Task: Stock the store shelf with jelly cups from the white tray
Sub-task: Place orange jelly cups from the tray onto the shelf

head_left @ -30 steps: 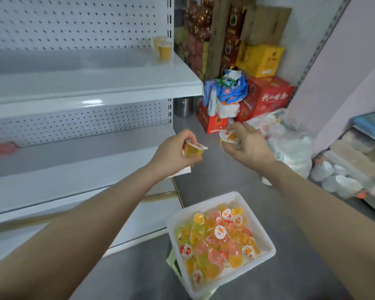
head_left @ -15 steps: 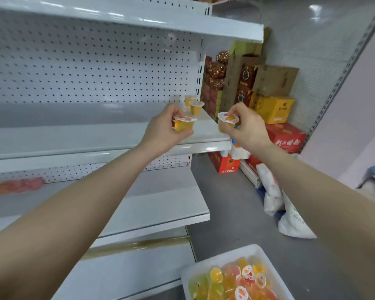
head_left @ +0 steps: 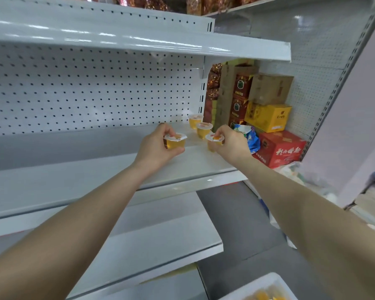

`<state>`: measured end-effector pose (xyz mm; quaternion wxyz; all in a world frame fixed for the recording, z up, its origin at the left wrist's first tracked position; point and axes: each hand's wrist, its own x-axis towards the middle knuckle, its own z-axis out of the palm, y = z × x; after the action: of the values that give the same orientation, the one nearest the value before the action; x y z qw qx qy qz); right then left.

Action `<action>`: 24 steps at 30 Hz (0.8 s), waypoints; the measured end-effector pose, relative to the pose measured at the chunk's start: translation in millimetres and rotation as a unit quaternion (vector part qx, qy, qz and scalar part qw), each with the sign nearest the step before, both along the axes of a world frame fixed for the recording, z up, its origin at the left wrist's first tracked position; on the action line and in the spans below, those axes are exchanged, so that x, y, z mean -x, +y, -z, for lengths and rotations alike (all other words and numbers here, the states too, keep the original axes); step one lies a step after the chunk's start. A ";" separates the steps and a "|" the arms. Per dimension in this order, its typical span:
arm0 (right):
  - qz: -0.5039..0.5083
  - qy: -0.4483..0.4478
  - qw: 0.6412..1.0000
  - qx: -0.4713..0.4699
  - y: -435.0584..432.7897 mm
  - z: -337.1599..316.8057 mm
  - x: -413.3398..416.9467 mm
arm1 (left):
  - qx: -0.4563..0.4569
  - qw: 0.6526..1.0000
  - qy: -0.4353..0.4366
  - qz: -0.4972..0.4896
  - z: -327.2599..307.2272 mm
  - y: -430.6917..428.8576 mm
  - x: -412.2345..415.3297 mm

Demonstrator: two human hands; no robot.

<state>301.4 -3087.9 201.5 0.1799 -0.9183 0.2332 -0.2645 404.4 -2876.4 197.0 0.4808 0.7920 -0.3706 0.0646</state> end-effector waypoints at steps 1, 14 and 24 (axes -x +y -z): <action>0.001 -0.003 1.000 -0.005 -1.0 1.1 -4.1 | 0.000 1.000 0.004 -0.001 1.1 -2.1 -2.8; -0.025 0.002 0.997 0.069 -18.3 5.9 -5.4 | -0.013 1.000 0.004 0.028 5.2 -30.8 7.5; 0.028 0.026 0.980 0.197 -56.9 0.3 66.3 | -0.013 0.997 -0.019 0.075 -0.9 -79.5 46.8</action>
<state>235.0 -3144.8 201.3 -0.0182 -0.9354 0.2070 -0.2861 357.6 -2955.9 197.9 0.4667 0.7669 -0.4390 0.0379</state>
